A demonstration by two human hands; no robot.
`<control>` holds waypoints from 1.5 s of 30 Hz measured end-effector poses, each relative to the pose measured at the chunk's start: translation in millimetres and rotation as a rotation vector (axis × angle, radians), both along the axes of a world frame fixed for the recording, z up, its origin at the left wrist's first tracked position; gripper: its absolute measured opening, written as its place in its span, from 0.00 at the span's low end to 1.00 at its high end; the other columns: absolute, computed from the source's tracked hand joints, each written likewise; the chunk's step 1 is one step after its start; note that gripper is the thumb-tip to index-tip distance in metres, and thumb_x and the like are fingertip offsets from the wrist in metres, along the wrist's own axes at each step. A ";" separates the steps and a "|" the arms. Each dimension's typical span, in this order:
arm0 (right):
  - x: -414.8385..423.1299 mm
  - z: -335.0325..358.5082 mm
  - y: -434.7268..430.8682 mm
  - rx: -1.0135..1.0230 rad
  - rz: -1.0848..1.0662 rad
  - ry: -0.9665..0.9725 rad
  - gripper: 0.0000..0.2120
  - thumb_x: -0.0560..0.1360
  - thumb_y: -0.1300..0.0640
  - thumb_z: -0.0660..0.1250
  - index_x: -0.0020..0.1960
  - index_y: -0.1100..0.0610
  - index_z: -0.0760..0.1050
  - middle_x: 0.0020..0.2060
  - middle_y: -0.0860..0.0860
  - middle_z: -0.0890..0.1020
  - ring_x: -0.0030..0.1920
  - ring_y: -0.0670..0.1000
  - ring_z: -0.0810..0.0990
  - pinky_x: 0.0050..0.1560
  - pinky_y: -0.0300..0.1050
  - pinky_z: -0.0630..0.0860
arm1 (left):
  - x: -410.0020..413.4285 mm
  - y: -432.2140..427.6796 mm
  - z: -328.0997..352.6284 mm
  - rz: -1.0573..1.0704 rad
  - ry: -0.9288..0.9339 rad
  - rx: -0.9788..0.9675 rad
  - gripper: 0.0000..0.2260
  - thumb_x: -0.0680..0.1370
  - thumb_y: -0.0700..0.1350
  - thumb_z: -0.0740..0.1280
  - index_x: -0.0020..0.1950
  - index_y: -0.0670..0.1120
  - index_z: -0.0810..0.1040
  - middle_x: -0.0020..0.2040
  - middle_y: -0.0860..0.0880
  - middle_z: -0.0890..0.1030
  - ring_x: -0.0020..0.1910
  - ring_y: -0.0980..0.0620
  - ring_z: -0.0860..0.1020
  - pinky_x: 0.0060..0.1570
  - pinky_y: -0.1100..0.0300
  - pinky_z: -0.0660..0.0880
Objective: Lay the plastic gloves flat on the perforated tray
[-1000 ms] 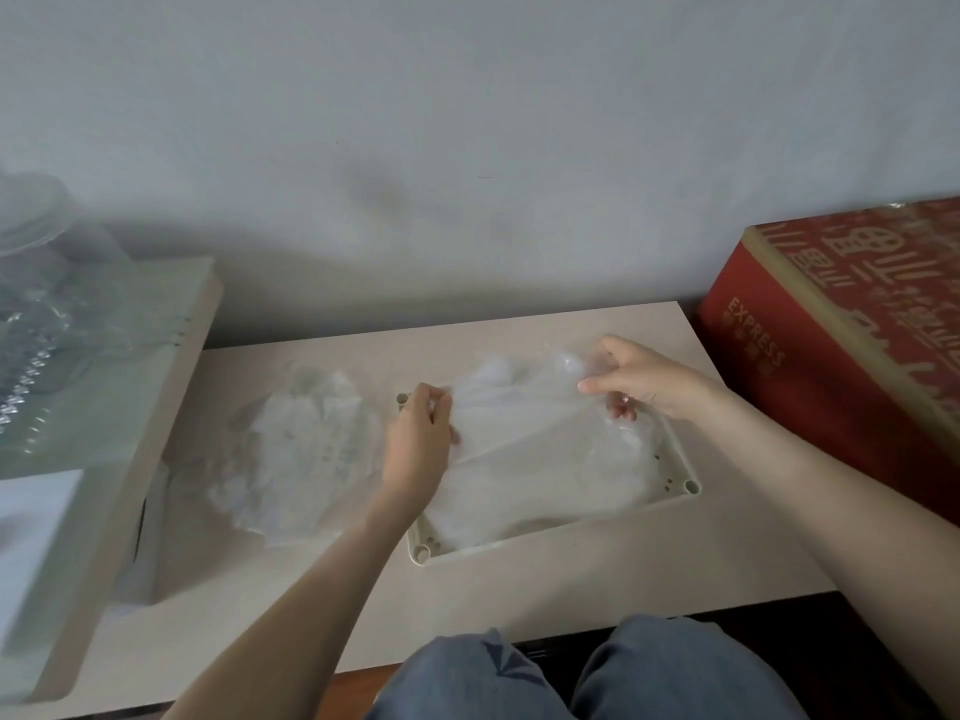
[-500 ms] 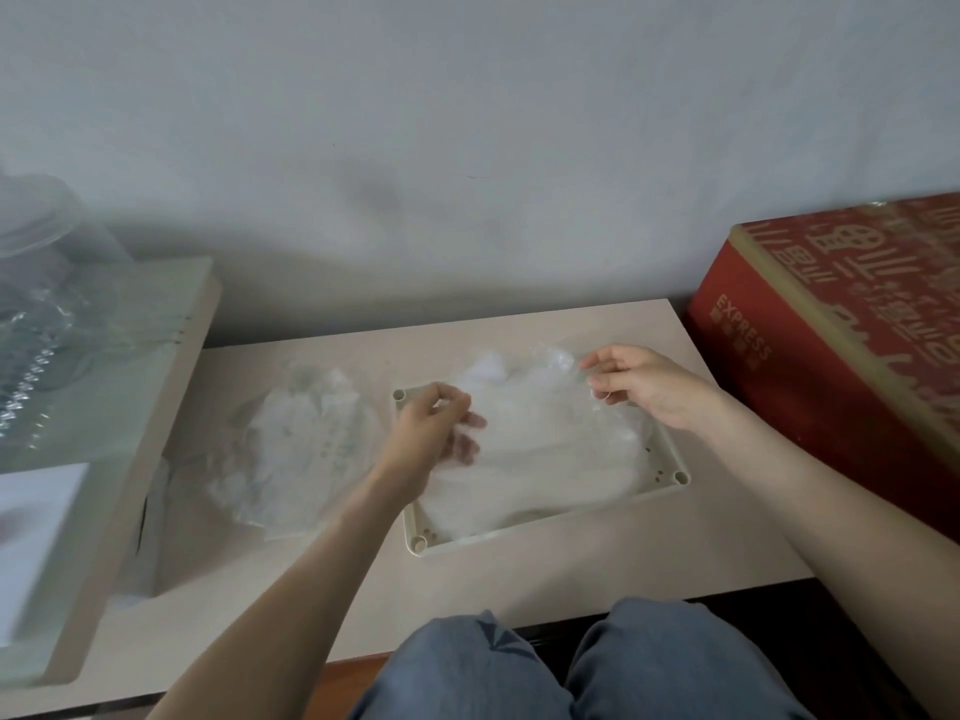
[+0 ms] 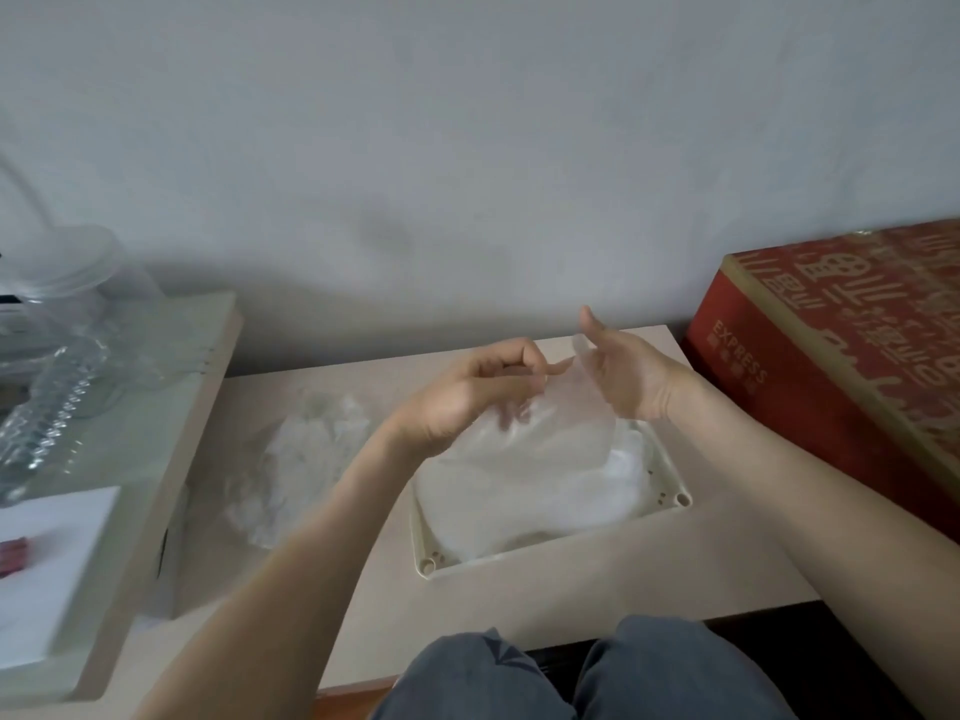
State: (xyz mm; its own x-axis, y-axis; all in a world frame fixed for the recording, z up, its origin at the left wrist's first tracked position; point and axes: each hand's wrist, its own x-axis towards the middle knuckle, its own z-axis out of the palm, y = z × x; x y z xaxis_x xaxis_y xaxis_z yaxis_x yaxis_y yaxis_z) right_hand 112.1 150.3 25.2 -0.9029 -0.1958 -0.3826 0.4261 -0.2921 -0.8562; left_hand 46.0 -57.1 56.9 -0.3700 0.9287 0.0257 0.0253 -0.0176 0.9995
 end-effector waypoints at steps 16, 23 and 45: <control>-10.4 -13.2 -6.2 0.365 0.202 -0.069 0.09 0.68 0.58 0.70 0.45 0.61 0.73 0.34 0.55 0.77 0.33 0.51 0.80 0.39 0.40 0.76 | -14.5 -27.9 -72.5 0.729 -0.272 -0.181 0.07 0.81 0.38 0.57 0.42 0.43 0.65 0.40 0.44 0.83 0.22 0.49 0.75 0.22 0.62 0.72; -22.6 -35.1 4.9 0.292 0.019 -0.166 0.12 0.68 0.53 0.73 0.40 0.57 0.70 0.32 0.52 0.72 0.30 0.50 0.72 0.36 0.45 0.69 | -11.2 -34.8 -113.9 0.692 0.189 -0.556 0.05 0.81 0.44 0.56 0.47 0.44 0.67 0.39 0.49 0.80 0.25 0.48 0.70 0.25 0.60 0.67; -34.0 -70.8 6.4 0.601 -0.476 0.112 0.09 0.76 0.67 0.65 0.56 0.61 0.74 0.41 0.52 0.75 0.38 0.48 0.76 0.43 0.38 0.75 | 7.0 -4.6 -133.0 0.367 1.192 -0.514 0.24 0.80 0.55 0.48 0.67 0.45 0.72 0.71 0.43 0.70 0.72 0.45 0.66 0.71 0.49 0.58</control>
State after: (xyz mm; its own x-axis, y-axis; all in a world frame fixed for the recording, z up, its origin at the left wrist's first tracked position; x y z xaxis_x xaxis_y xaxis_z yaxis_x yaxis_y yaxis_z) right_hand 78.0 156.7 -45.7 -0.8773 0.4357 -0.2012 0.2724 0.1068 -0.9562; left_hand 53.0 -61.6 -76.1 -0.5937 0.7832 0.1849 0.7984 0.5446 0.2568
